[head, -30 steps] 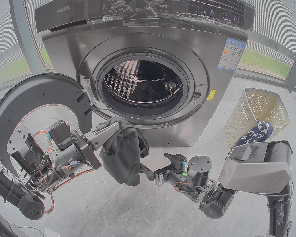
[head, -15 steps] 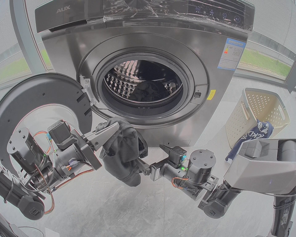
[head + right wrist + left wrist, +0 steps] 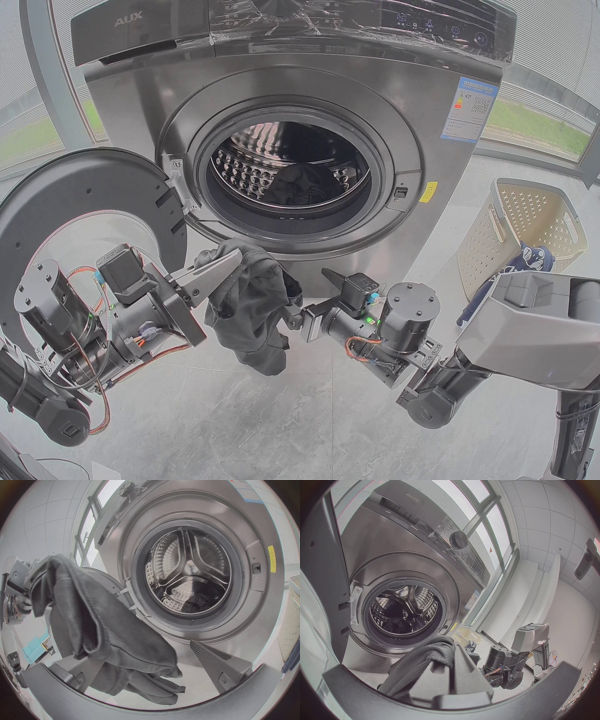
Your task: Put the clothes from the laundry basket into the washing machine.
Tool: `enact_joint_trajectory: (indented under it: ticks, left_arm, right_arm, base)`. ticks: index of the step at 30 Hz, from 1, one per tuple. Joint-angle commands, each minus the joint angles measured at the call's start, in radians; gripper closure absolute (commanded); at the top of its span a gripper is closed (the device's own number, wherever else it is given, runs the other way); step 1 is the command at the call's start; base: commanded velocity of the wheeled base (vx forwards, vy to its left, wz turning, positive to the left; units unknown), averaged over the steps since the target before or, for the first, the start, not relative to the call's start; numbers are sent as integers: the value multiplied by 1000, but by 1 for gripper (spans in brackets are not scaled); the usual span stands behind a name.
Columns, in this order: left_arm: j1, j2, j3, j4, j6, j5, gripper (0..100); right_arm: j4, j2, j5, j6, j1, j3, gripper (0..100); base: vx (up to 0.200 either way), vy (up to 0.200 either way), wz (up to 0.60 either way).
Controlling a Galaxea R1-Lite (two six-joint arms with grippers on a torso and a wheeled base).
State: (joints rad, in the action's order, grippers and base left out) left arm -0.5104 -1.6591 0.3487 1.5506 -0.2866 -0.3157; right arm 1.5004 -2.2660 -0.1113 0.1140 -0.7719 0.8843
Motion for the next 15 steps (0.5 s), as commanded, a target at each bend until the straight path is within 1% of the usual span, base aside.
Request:
enact_joint_trajectory:
  ticks: [1, 3, 7, 10, 15]
  left_arm:
    - [-3, 2, -5, 0, 1, -3, 100]
    - [-3, 2, -7, 0, 1, -5, 100]
    - [-3, 4, -7, 2, 1, -6, 100]
    - [-5, 4, -7, 0, 1, -6, 100]
    - [-5, 6, -7, 2, 1, -6, 100]
  right_arm:
    - [0, -7, 4, -5, 49, 5, 0]
    - [1, -7, 8, -7, 79, 5, 0]
    - [3, -7, 13, -8, 114, 5, 0]
    - [3, -9, 13, -10, 117, 4, 0]
    - [1, -30, 13, -10, 94, 9, 0]
  base:
    - [0, 0, 0]
    - [0, 0, 0]
    - [0, 0, 0]
    - [0, 0, 0]
    - [0, 0, 0]
